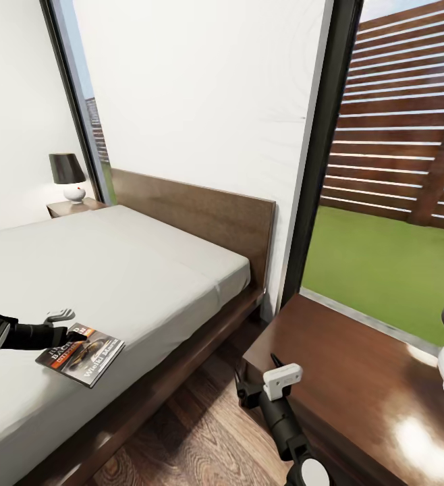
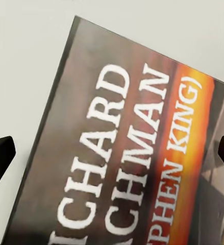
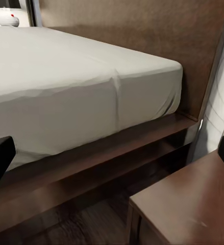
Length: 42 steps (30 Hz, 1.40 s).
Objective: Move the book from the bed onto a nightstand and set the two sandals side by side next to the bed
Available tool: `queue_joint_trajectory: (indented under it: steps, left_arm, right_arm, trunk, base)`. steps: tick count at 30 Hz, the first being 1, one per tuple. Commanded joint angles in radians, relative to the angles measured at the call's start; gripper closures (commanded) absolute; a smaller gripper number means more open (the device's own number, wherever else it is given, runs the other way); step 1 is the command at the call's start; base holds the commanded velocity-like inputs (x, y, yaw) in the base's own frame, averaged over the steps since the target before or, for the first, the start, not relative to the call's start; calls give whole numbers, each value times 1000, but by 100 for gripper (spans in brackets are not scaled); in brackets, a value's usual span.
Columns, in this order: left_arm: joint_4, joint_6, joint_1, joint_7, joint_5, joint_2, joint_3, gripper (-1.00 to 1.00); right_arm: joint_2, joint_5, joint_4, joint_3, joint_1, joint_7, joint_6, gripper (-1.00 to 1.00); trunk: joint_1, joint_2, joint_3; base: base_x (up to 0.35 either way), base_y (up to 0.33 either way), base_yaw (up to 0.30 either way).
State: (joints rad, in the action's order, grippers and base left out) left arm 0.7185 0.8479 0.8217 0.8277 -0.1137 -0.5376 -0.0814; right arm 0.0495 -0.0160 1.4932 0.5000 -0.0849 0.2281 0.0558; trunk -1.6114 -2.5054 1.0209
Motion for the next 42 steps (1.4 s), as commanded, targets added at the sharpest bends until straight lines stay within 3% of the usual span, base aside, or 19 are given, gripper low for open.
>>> queue_joint_trajectory:
  steps: [1, 42]
  left_arm:
    - [1, 2, 1, 10, -11, 1, -4, -100]
    - [-4, -36, 1, -2, -12, -2, -11, -100]
  right_arm:
    - [1, -2, -1, 5, -1, 8, 3, -100]
    - [-8, -1, -19, 12, -3, 8, 3, -100]
  trunk:
    - [0, 0, 1]
    - [0, 0, 1]
  base:
    - [0, 0, 0]
    - [0, 0, 0]
